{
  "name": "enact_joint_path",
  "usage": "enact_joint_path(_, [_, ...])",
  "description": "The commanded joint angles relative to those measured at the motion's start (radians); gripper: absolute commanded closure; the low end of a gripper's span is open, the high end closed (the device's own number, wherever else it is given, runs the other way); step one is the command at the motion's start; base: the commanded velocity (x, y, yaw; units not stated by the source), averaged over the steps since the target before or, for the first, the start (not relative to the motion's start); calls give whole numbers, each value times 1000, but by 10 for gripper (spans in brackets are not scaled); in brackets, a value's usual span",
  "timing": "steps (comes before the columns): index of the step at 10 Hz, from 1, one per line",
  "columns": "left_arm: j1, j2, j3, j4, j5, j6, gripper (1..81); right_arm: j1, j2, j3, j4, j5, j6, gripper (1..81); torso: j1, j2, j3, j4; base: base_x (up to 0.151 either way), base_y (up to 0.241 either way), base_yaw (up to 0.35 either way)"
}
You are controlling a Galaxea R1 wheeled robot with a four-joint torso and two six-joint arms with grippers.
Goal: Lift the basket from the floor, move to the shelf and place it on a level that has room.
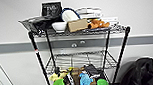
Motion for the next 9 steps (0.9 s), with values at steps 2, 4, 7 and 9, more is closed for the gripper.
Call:
enact_joint_path(2, [-66,-28,107,87,-33,-3,811,111,-25,69,5,-27,8,811,0,0,0,0,137,0,0])
enact_joint_path(4, [-67,-29,113,87,-33,-3,811,111,-28,74,5,-27,8,811,0,0,0,0,137,0,0])
enact_joint_path(7, [-66,-26,116,93,-33,-3,811,109,-31,74,5,-27,8,811,0,0,0,0,134,0,0])
enact_joint_path(9, [-66,-26,114,95,-33,-5,811,109,-31,74,4,-27,8,811,0,0,0,0,102,0,0])
